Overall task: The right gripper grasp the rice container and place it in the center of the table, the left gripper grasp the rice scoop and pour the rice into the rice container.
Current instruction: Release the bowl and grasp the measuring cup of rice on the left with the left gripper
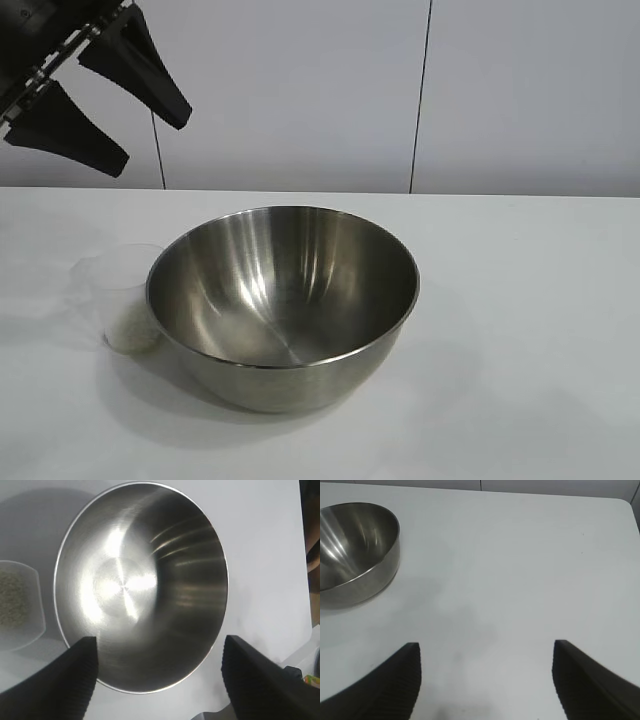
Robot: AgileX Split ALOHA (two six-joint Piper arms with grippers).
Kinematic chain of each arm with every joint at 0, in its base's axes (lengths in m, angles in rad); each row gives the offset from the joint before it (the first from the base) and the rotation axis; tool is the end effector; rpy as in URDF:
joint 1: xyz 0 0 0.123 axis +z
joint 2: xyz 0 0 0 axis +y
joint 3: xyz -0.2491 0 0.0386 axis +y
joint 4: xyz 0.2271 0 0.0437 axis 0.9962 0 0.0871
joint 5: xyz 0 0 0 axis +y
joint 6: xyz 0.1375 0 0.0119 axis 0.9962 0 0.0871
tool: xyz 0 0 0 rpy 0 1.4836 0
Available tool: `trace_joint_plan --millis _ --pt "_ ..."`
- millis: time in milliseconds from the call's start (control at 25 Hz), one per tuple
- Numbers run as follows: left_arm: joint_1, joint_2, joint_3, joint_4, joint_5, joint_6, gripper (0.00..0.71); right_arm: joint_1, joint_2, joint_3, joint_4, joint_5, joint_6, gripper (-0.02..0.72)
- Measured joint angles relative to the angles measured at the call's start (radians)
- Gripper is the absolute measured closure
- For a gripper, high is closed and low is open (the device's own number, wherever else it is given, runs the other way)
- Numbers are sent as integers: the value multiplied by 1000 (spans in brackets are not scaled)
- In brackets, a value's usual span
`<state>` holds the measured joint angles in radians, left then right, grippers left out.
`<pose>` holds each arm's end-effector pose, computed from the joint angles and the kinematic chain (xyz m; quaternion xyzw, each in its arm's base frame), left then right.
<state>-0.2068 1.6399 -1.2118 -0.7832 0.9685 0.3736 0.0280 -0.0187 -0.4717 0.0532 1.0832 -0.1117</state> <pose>0.3036 -0.1457 0.2122 0.0961 0.9277 -0.3288 0.1484 0.0504 0.0079 0.2356 -0.0613 0.8590 0.0053 0.5083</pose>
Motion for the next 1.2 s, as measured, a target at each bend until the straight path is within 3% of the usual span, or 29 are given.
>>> trace_joint_plan --millis 280,440,640,760,920,1040,1200 --pt "1 0 -3 0 -33 21 203 0 0 0 0 -1 2 201" --pt "27 -41 -16 8 -87 100 203 0 0 0 0 -1 2 201" --pt "49 -240 -19 189 -216 161 201 0 0 0 0 -1 4 201" --pt "49 -373 -21 286 -172 165 175 0 0 0 0 -1 4 201" --pt "49 -496 -14 318 -82 163 137 0 0 0 0 -1 4 201" --pt "49 -621 74 318 -126 129 140 0 0 0 0 -1 4 201" --pt "49 -822 332 318 -354 101 161 0 0 0 0 -1 4 201"
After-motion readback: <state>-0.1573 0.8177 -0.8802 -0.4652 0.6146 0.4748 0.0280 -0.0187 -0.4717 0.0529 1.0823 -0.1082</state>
